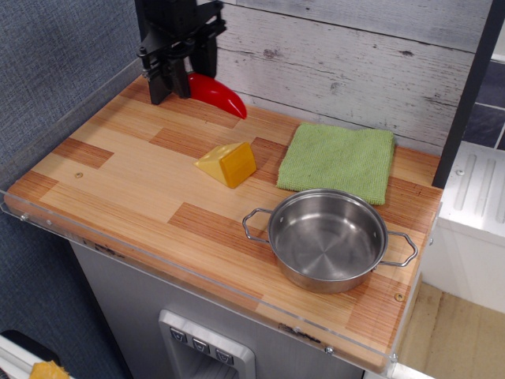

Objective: Put the pepper into the pot

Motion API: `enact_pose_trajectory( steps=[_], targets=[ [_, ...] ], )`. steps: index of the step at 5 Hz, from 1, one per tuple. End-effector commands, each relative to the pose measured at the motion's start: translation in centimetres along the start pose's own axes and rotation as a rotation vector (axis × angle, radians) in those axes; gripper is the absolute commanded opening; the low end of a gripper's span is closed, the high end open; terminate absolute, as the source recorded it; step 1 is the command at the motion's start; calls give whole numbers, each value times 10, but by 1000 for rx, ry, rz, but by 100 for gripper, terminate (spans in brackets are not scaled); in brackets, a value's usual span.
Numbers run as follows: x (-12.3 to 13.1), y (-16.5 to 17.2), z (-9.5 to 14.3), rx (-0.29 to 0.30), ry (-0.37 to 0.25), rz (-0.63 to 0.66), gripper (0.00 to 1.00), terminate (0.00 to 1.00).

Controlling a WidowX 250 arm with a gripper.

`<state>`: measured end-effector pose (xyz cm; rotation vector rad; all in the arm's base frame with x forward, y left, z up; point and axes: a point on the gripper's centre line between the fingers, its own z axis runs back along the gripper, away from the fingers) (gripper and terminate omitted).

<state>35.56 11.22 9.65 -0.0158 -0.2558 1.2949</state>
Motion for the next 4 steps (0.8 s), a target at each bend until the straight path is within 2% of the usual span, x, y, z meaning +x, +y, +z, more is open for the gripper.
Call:
enact_pose_trajectory(
  steps=[1,2,3,4],
  targets=[
    [-35,12,32,-115,-37,-177,0,0],
    [-57,19,33,-148,-30,-245,0,0],
    [-83,21,25,-135,-38,-329,0,0],
    [-101,25,21,-151,-62,-367,0,0]
  ],
)
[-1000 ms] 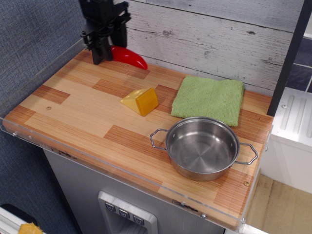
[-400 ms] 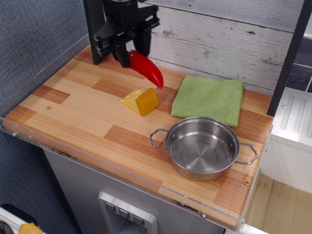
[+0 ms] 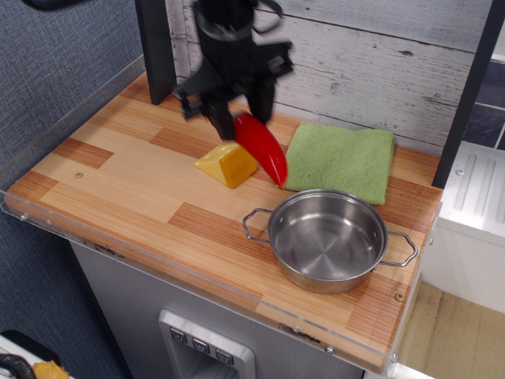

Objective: Put the pepper into the pot

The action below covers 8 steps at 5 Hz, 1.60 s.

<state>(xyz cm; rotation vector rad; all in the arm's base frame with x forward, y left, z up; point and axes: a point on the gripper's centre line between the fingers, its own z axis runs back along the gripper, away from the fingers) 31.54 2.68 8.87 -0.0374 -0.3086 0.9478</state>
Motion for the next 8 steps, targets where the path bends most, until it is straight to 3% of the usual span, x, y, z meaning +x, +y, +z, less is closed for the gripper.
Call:
enact_pose_trajectory(
  steps=[1,4,8],
  targets=[
    [-33,-2,0,-58,-35,-78,0,0],
    [-92,-27,-18,-39,-51,-159,0,0],
    [-69,-11,-17,-41,-47,-62,0,0]
  ],
)
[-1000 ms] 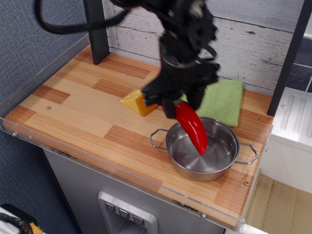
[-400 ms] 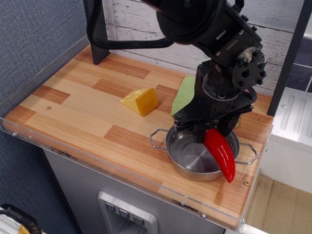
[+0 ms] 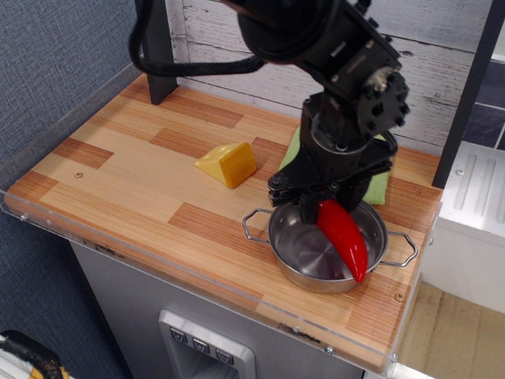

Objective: Put the pepper into the pot

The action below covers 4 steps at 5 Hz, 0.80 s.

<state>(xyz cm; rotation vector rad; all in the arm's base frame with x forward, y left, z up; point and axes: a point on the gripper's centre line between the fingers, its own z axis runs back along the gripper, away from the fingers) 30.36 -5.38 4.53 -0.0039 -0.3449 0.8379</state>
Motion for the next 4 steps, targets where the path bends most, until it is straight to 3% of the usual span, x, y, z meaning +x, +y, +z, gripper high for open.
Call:
enact_pose_trajectory(
  steps=[1,4],
  targets=[
    [10,22,15,-41,28,47,100,0],
    [12,26,31,-30,20,6,100,0]
  ],
)
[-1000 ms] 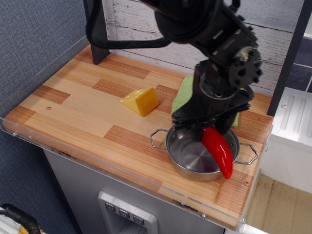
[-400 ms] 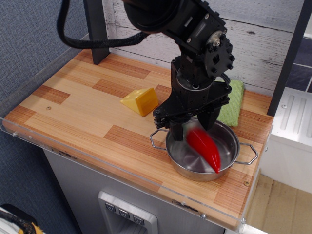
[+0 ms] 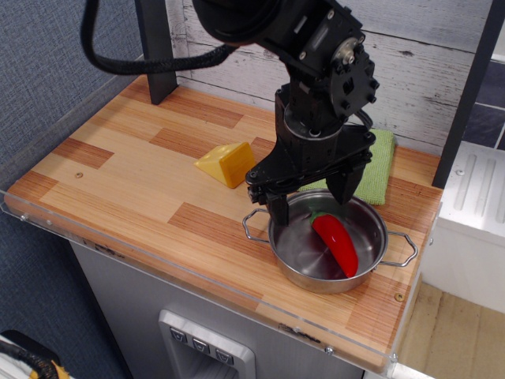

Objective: Put the pepper into the pot

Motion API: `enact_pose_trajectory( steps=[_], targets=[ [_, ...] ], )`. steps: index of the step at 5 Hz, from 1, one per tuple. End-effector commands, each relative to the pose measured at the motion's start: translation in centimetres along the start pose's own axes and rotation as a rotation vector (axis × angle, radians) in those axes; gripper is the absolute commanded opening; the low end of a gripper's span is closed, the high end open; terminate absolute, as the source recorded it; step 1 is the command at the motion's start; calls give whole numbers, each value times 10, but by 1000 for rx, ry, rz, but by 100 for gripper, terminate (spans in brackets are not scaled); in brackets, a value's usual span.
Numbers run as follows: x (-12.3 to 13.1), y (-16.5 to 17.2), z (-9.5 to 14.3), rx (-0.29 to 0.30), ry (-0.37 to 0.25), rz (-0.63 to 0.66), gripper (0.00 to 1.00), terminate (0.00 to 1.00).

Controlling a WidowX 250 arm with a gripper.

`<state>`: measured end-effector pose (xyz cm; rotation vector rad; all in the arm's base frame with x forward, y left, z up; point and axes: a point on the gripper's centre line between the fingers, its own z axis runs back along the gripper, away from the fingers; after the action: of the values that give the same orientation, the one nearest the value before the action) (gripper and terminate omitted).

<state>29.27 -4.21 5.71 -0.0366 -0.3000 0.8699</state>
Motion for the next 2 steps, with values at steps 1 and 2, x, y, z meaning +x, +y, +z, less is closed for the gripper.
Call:
enact_pose_trajectory(
  steps=[1,2],
  targets=[
    [15,15,27,56,-48,-85,100,0],
    [34,26,29,147,-37,-206,100,0]
  ],
)
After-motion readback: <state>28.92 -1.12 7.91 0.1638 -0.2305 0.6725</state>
